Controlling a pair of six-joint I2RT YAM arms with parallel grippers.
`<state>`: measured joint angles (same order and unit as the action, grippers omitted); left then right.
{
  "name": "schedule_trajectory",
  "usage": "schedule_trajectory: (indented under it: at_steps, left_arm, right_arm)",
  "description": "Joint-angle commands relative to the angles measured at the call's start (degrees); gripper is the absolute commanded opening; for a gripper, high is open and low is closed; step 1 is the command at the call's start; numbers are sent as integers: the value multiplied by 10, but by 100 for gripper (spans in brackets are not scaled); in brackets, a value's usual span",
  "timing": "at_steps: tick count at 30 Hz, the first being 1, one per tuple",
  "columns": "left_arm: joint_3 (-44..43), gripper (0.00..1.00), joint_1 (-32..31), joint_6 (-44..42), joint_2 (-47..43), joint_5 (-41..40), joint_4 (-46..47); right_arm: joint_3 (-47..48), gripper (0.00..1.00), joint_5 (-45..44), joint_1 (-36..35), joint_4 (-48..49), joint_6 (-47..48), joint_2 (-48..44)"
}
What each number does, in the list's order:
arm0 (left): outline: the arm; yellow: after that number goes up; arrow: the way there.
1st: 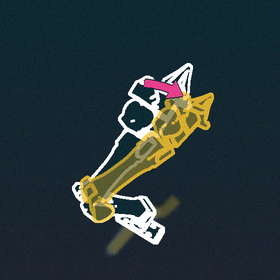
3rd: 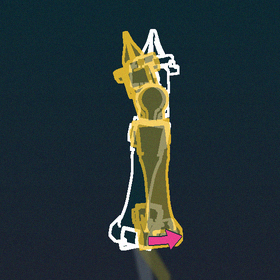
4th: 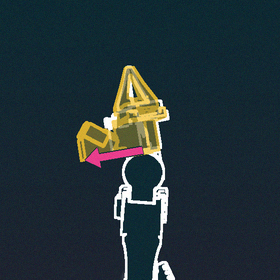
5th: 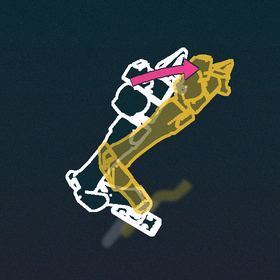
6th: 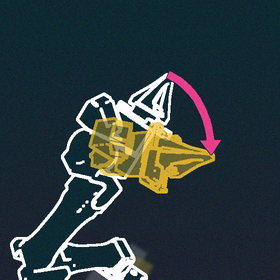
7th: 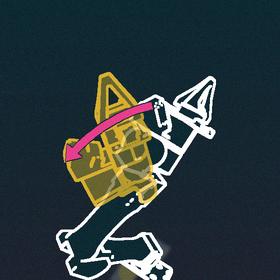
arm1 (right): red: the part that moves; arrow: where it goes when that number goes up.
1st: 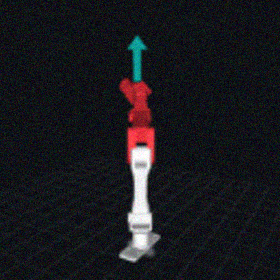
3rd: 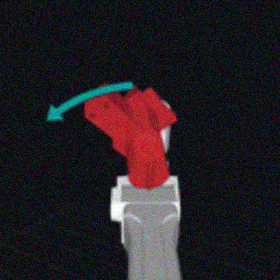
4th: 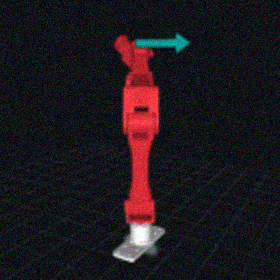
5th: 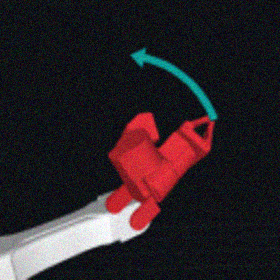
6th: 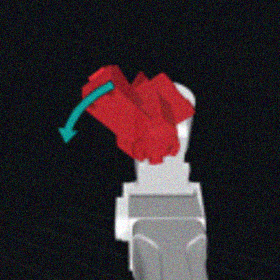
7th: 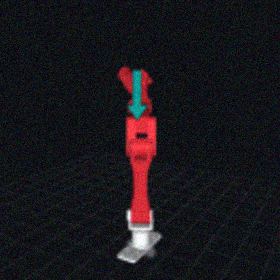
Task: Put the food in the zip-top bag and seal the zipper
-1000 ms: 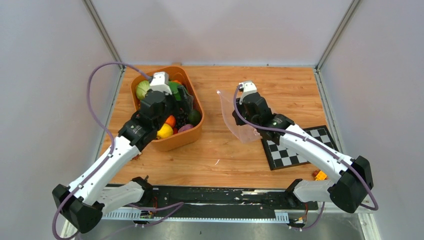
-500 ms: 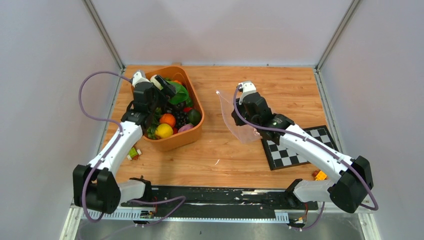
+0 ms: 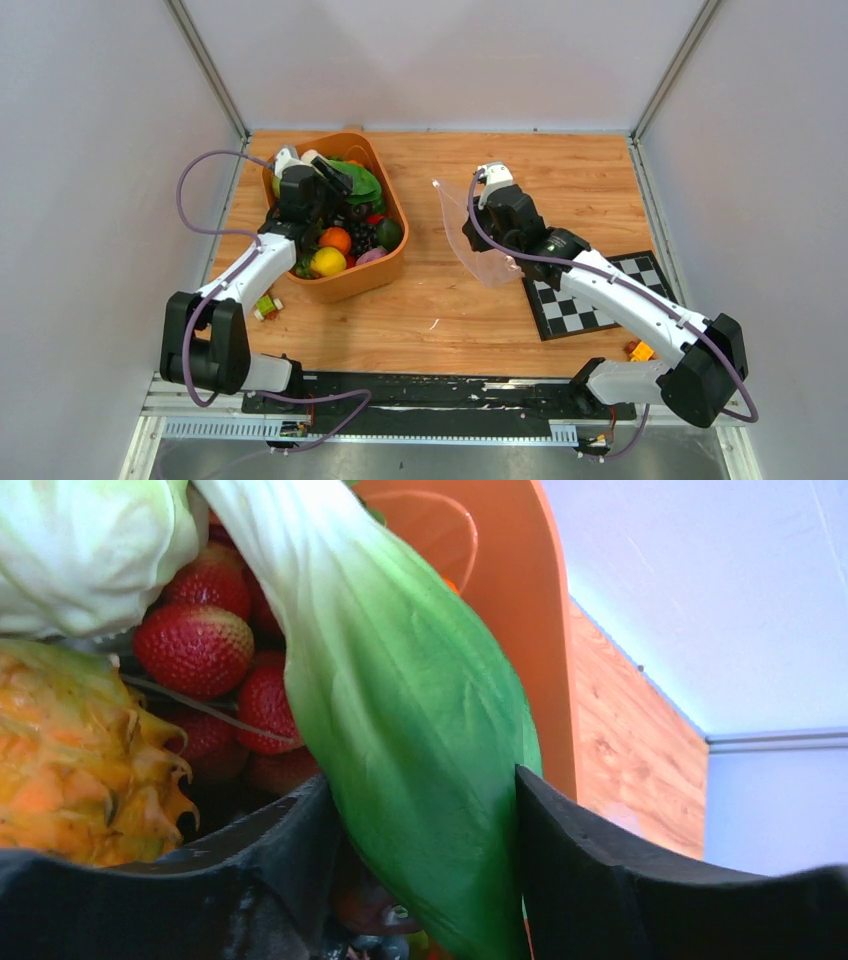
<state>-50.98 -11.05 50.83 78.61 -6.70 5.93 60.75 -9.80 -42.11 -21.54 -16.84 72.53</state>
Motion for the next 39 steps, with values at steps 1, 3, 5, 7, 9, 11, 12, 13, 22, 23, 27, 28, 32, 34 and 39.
schedule_trajectory:
  at_steps: [1,3,5,7,9,11,12,13,22,23,27,28,32,34,39]
  left_arm:
    - [18,59,4,-7,-8,6,50]
    - [23,36,4,-20,-17,16,53]
    - [26,18,4,-34,-29,36,56]
    - [27,8,4,-58,-46,67,59]
    - [24,1,4,-86,-71,109,55]
    - [20,0,4,-110,-95,145,40]
    - [20,0,4,-120,-111,159,30]
    - [21,0,4,-132,-125,166,18]
    - [57,0,4,-220,-261,286,-31]
    - [59,0,4,-229,-269,314,-34]
    - [76,0,3,-237,-313,437,-28]
    - [83,0,3,-235,-324,460,-22]
    - [106,0,2,-232,-369,553,-5]
    - [120,0,-4,-213,-382,592,28]
    - [124,0,-46,-202,-382,651,43]
  right_arm:
    - [5,0,10,2,24,-6,-18]
    - [-2,0,13,2,29,-9,-23]
    - [-10,0,12,3,37,-14,-29]
    - [-18,0,10,2,44,-19,-32]
    - [-25,0,5,2,49,-25,-31]
    - [-29,0,2,2,55,-29,-29]
    - [-31,0,3,2,57,-32,-29]
    - [-32,0,4,2,60,-34,-28]
    - [-35,0,5,2,77,-40,-24]
    - [-35,0,5,3,78,-41,-25]
    - [-48,0,6,3,97,-47,-30]
    - [-52,0,6,3,106,-51,-31]
    - [-54,0,14,3,117,-58,-30]
    - [-53,0,13,3,118,-60,-27]
    - [-52,0,16,4,125,-70,-26]
